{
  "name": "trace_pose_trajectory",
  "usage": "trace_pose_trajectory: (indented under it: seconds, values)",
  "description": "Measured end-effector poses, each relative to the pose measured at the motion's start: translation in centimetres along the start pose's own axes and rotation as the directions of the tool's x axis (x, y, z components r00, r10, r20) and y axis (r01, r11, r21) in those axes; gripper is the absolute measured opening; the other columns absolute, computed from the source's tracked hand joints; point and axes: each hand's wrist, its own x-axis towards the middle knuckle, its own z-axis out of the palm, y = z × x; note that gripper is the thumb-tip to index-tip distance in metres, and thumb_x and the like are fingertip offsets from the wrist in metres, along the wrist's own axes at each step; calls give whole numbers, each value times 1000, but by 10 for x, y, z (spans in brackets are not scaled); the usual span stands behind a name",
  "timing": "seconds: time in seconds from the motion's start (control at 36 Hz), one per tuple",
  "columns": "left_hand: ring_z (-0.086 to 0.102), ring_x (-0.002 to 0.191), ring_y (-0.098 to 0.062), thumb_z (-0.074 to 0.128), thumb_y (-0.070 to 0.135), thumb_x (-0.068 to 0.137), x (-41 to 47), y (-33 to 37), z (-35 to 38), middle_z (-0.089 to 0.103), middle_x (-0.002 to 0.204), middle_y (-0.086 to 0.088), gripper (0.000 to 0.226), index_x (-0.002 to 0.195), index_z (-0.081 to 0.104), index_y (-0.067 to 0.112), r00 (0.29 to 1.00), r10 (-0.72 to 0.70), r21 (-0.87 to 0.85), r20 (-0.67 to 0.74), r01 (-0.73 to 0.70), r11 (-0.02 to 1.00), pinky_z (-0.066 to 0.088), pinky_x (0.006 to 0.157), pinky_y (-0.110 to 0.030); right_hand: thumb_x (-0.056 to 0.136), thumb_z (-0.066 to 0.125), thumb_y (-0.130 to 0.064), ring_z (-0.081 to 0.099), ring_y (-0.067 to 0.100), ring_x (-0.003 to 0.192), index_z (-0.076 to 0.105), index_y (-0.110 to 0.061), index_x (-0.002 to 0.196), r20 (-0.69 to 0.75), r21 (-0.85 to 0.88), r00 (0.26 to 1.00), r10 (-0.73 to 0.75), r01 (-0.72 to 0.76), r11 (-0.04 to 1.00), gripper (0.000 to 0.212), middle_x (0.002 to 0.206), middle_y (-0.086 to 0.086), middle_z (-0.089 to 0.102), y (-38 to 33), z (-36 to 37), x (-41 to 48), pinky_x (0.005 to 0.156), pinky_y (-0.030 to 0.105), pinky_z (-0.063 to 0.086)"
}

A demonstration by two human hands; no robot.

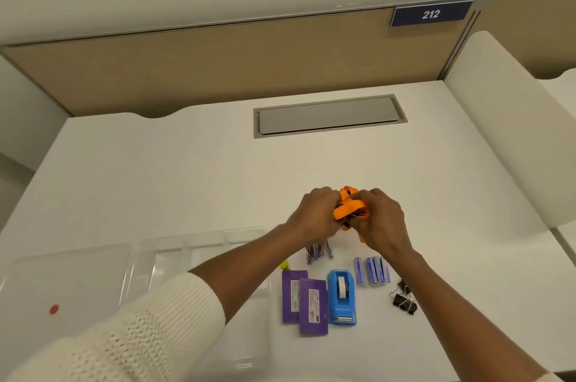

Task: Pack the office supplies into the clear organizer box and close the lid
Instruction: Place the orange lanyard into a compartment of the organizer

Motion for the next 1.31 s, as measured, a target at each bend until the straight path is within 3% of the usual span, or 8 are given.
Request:
trace_pose_trajectory:
  seconds: [0.14, 0.28, 0.58, 0.69, 0.81, 1.0, 1.17, 1.31]
  values:
    - [58, 81, -16, 82, 25, 85, -40, -10, -59, 70, 101, -6, 29, 107, 66, 13, 999, -39, 48, -33, 40, 998, 40, 62, -22, 73, 90, -28, 63, 17, 81, 74, -25, 111, -18, 88, 997, -80, 81, 993, 41, 97, 0, 71, -63, -3, -5, 75, 32, 52]
    - [68, 91, -23, 86, 29, 79, -90, -38, -103, 72, 103, -4, 39, 109, 65, 14, 985, -165, 61, -44, 167, 984, 60, 82, -44, 74, 87, -36, 62, 14, 78, 74, -25, 110, 36, 121, 991, -129, 124, 985, 40, 91, -3, 68, -129, 12, -19, 70, 28, 50]
    - [69, 92, -26, 86, 29, 78, -157, -108, -86, 73, 106, -6, 45, 111, 60, 14, 953, -303, 81, 5, 302, 950, 60, 80, -43, 75, 79, -31, 63, 20, 76, 71, -22, 96, 293, 67, 955, -47, 29, 997, 24, 86, 4, 70, -194, 78, -52, 70, 36, 53]
    - [68, 102, -30, 86, 29, 75, -166, -119, -71, 70, 116, -6, 62, 122, 49, 14, 953, -291, -24, 88, 294, 956, 58, 84, -44, 67, 69, -43, 64, 28, 91, 63, -26, 117, 402, -2, 916, 8, -8, 1000, 53, 101, 7, 64, -194, 92, -60, 75, 39, 52]
    - [67, 108, -28, 82, 29, 82, -173, -128, -59, 67, 124, -7, 66, 134, 44, 14, 960, -238, -29, 147, 245, 969, 57, 85, -38, 68, 71, -37, 64, 29, 103, 57, -19, 133, 415, -42, 909, 29, -13, 999, 69, 114, 10, 65, -196, 89, -68, 84, 39, 53]
    - [69, 97, -26, 72, 13, 86, -181, -143, -57, 72, 109, -4, 32, 116, 62, 17, 988, -125, 55, 95, 120, 991, 59, 85, -45, 85, 69, -12, 63, 28, 100, 58, -18, 133, 315, -107, 949, -30, 67, 992, 49, 121, 7, 58, -196, 91, -86, 78, 33, 51]
    - [66, 79, -26, 64, 11, 89, -174, -150, -51, 71, 86, -6, 7, 87, 71, 12, 997, -36, 217, 75, 19, 976, 58, 74, -41, 88, 60, -1, 60, 35, 99, 71, -7, 104, 356, -253, 928, -112, 212, 944, 20, 107, 14, 65, -194, 108, -95, 70, 34, 41]
    - [67, 79, -26, 64, 18, 92, -172, -154, -27, 68, 88, -5, 6, 89, 69, 16, 997, 16, 383, 70, -42, 923, 52, 66, -33, 89, 65, 1, 59, 25, 106, 72, -14, 114, 462, -292, 875, -142, 301, 908, 30, 119, 7, 68, -183, 129, -98, 87, 35, 53]
